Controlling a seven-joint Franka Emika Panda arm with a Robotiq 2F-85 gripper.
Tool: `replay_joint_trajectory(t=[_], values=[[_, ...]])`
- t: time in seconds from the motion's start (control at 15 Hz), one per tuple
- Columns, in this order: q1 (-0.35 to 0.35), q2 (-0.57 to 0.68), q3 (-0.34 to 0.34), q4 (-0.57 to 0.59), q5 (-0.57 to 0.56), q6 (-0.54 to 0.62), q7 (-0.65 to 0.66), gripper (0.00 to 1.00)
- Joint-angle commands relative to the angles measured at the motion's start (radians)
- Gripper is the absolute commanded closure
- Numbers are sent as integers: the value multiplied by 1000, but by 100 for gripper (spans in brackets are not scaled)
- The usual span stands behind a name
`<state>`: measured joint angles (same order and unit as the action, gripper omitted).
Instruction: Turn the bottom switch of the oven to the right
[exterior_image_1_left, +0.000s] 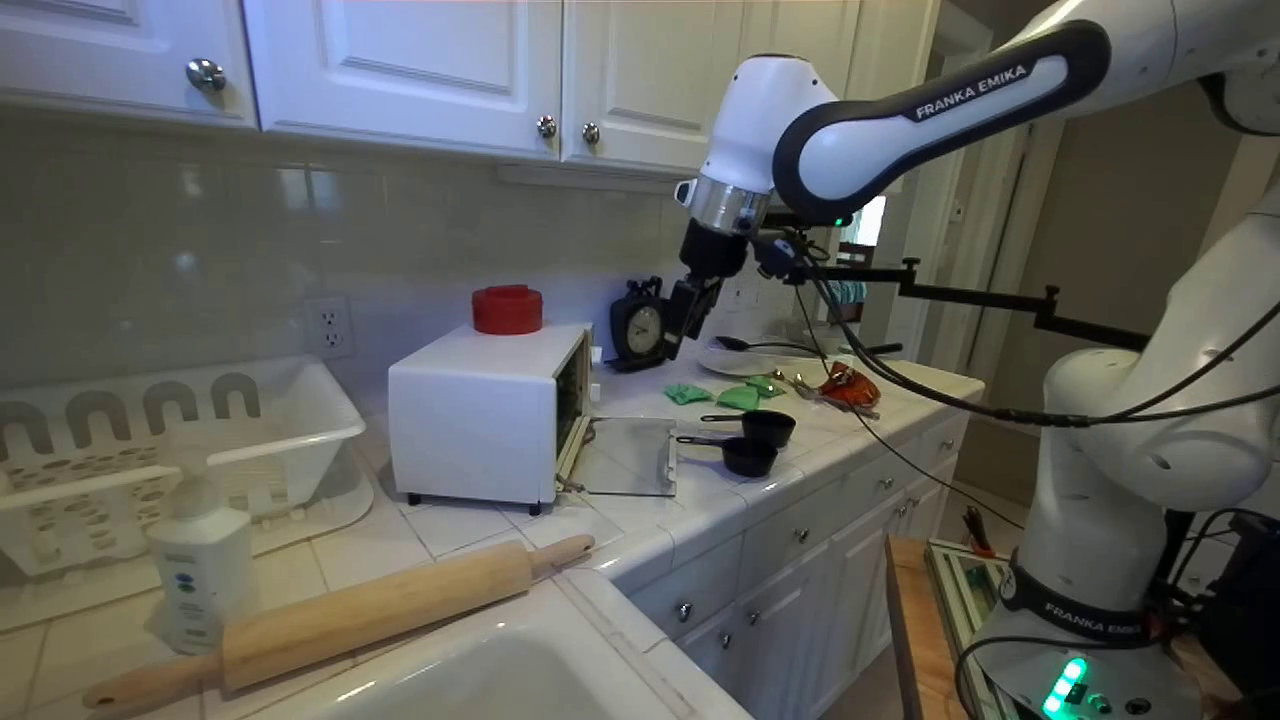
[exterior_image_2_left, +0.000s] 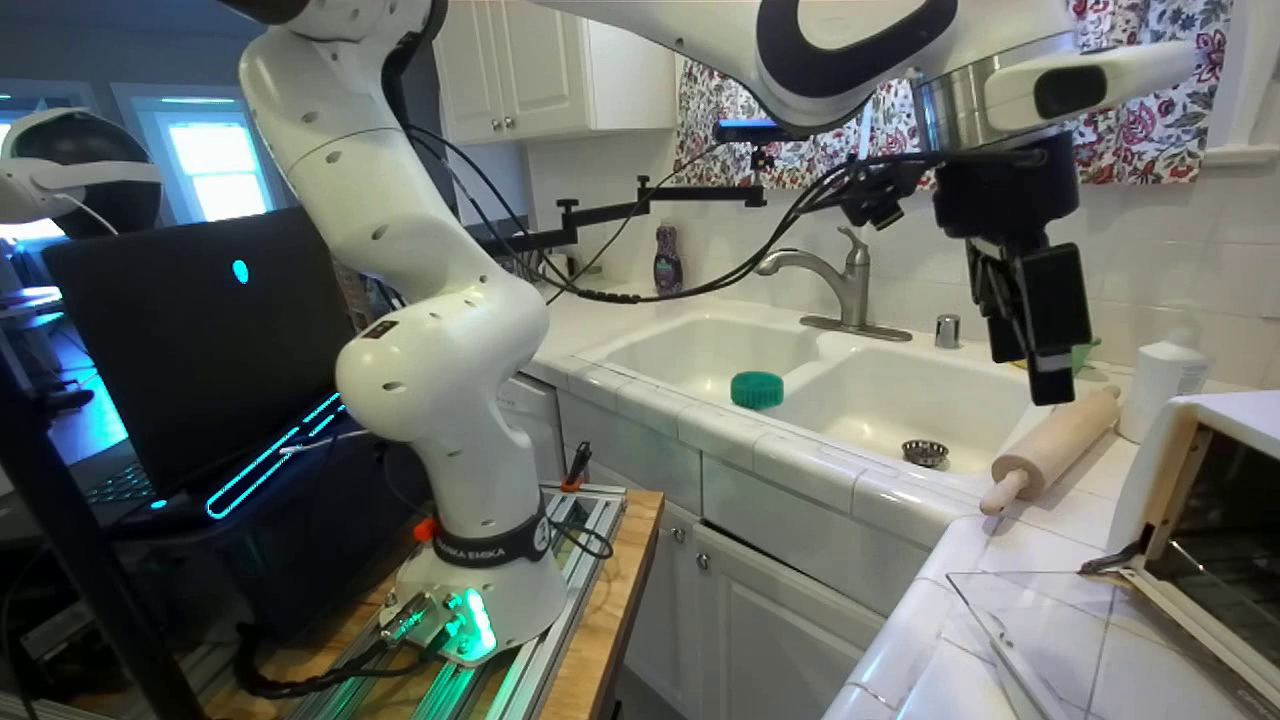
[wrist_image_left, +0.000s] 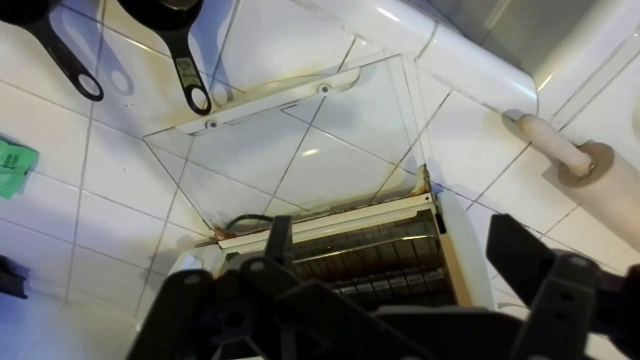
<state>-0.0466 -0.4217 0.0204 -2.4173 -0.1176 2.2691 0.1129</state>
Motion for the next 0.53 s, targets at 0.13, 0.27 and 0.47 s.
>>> replay_joint_trajectory(t=[0.13,0.27,0.47], values=[[10,62,-121,90,55,-72,-272,0],[0,92,-172,124,50,-67,-383,0],[-4,154,-221,176,73,2,-452,0]])
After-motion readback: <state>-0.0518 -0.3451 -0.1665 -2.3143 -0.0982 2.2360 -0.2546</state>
